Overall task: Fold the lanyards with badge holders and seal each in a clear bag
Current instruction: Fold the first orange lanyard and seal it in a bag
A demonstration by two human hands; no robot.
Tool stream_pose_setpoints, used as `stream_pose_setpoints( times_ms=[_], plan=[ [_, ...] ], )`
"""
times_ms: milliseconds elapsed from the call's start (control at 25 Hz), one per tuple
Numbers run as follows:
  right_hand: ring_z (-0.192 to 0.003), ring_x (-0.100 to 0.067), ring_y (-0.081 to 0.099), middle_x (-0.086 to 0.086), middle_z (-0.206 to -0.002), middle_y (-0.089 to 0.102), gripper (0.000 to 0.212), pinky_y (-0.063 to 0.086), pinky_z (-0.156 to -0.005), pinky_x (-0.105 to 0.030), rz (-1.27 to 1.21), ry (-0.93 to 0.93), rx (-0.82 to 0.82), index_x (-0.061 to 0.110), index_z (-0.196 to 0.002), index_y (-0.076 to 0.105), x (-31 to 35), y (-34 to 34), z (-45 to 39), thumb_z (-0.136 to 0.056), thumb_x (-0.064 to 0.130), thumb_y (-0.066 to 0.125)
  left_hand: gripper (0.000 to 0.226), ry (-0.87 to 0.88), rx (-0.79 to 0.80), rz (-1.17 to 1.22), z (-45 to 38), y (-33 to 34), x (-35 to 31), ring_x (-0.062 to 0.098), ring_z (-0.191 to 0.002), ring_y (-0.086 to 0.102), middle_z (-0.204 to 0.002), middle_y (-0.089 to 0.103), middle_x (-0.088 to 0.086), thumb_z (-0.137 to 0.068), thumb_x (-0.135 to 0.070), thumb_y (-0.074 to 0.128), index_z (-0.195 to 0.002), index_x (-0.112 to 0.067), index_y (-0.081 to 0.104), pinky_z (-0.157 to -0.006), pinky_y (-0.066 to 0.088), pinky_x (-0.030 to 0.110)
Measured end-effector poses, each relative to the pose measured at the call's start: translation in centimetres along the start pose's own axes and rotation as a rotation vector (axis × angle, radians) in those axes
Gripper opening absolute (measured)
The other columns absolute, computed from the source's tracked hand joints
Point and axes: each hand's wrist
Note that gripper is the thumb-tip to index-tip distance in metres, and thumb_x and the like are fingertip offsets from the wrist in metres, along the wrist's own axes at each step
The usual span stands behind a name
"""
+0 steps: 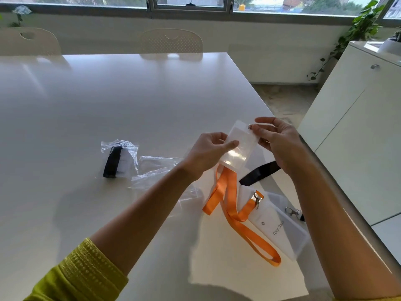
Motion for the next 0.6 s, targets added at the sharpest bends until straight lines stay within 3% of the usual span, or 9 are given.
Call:
stream_pose_setpoints(
  times_ms=[120,200,280,320,440,520,600],
  plan=[
    [-0.103,-0.015,0.068,0.000,-0.107,0.070,0.020,0.057,-0.090,-0.027,-0.072,-0.102,0.031,0.012,-0.117,0.062,-0.5,1.0,-0.6,-0.099,0.012,0.053,0.030,-0.036,0.005,0.181,0.1,-1.8,-0.3,0.027,-0.102,0.066,-0.109,0.066,0.009,-0.092,-0.025,0.066,-0.118,-0.010,0.062,-0.082,0.061,0.036],
    [-0.111,-0.013,0.065,0.002,-0.121,0.065,0.028,0.054,-0.094,-0.024,0.094,-0.214,0.067,0.013,-0.128,0.056,-1.3,1.6,-1.1,-0.101,0.009,0.049,0.028,-0.096,0.023,0.311,0.2,-2.9,-0.5,0.026,-0.103,0.065,-0.109,0.065,0.009,-0.092,-0.022,0.066,-0.118,-0.010,0.062,-0.084,0.060,0.038],
    [-0.124,-0.013,0.056,0.003,-0.136,0.056,0.044,0.050,-0.099,-0.020,0.323,-0.340,0.162,0.019,-0.138,0.045,-2.4,2.4,-1.6,-0.097,0.010,0.058,0.023,-0.140,0.043,0.387,0.4,-3.7,-0.8,0.025,-0.104,0.064,-0.107,0.066,0.008,-0.093,-0.020,0.065,-0.114,-0.013,0.064,-0.087,0.059,0.040],
    [-0.128,-0.015,0.053,0.002,-0.138,0.053,0.051,0.049,-0.103,-0.024,0.360,-0.380,0.221,0.020,-0.141,0.041,-2.9,2.8,-1.9,-0.094,0.014,0.062,0.022,-0.150,0.052,0.397,0.5,-4.0,-0.9,0.026,-0.105,0.063,-0.108,0.065,0.008,-0.092,-0.020,0.065,-0.114,-0.015,0.065,-0.090,0.058,0.042],
    [-0.129,-0.026,0.052,-0.003,-0.133,0.053,0.054,0.048,-0.104,-0.053,0.235,-0.393,0.359,0.033,-0.138,0.042,-3.5,4.3,-2.2,-0.090,0.044,0.063,0.023,-0.145,0.066,0.407,0.7,-4.6,-1.0,0.027,-0.108,0.062,-0.108,0.065,0.008,-0.092,-0.020,0.064,-0.114,-0.017,0.064,-0.095,0.056,0.046],
    [-0.125,-0.033,0.054,-0.007,-0.128,0.053,0.059,0.050,-0.099,-0.058,0.122,-0.357,0.459,0.042,-0.130,0.046,-3.4,5.3,-1.9,-0.079,0.065,0.065,0.021,-0.124,0.050,0.426,0.9,-5.0,-1.0,0.028,-0.108,0.063,-0.107,0.066,0.008,-0.093,-0.019,0.063,-0.114,-0.017,0.064,-0.095,0.055,0.047],
    [-0.124,-0.037,0.053,-0.014,-0.129,0.051,0.072,0.049,-0.099,-0.060,0.156,-0.352,0.480,0.036,-0.129,0.042,-3.5,6.2,-1.8,-0.072,0.071,0.067,0.021,-0.118,0.028,0.454,1.0,-5.5,-1.1,0.028,-0.108,0.063,-0.108,0.066,0.009,-0.093,-0.019,0.062,-0.114,-0.016,0.063,-0.092,0.056,0.044]
  ],
)
Point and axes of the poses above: each hand's wrist, its own z-axis away from the middle knuckle, its own y-axis out of the palm, x = y × z
